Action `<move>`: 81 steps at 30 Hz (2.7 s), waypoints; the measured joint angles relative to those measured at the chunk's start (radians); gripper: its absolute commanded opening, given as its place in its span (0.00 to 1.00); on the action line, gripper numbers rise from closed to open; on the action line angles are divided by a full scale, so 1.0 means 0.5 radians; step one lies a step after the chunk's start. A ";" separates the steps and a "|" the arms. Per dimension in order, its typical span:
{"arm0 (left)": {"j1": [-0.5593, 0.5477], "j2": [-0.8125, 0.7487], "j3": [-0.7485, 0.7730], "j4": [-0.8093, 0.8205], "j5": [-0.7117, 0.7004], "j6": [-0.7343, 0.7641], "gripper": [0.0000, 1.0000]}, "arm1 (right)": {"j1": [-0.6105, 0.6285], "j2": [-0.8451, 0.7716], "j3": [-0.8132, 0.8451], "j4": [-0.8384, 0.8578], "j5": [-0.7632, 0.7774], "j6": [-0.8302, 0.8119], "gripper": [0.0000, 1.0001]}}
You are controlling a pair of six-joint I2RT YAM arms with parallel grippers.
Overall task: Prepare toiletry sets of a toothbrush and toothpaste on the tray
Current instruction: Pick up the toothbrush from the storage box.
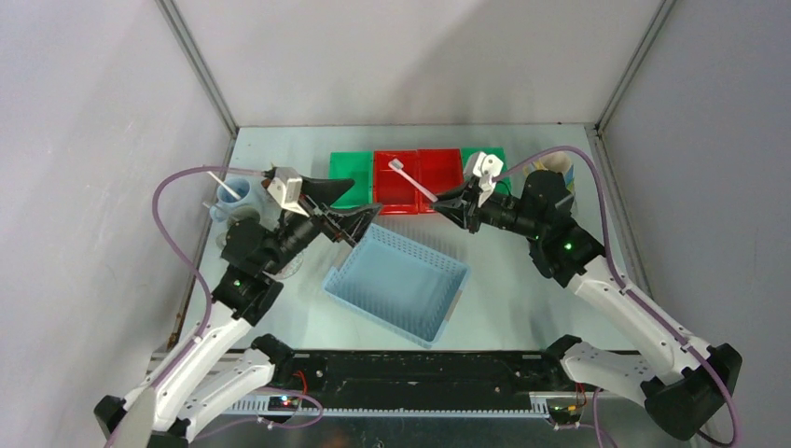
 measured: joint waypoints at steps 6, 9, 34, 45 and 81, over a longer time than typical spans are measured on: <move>-0.121 0.136 -0.037 0.213 0.037 -0.135 0.90 | 0.121 0.014 0.000 0.154 -0.050 0.025 0.00; -0.176 0.187 -0.037 0.300 0.053 -0.184 0.86 | 0.174 0.034 0.000 0.200 -0.060 0.034 0.00; -0.334 0.406 -0.038 0.642 0.167 -0.343 0.00 | 0.301 0.082 -0.002 0.300 -0.079 0.018 0.35; -0.397 0.301 -0.053 0.419 -0.070 0.095 0.00 | 0.507 -0.158 -0.013 0.346 0.257 -0.118 0.44; -0.730 0.327 -0.063 0.363 -0.816 0.481 0.00 | 1.130 0.079 0.029 0.616 1.330 -0.531 0.36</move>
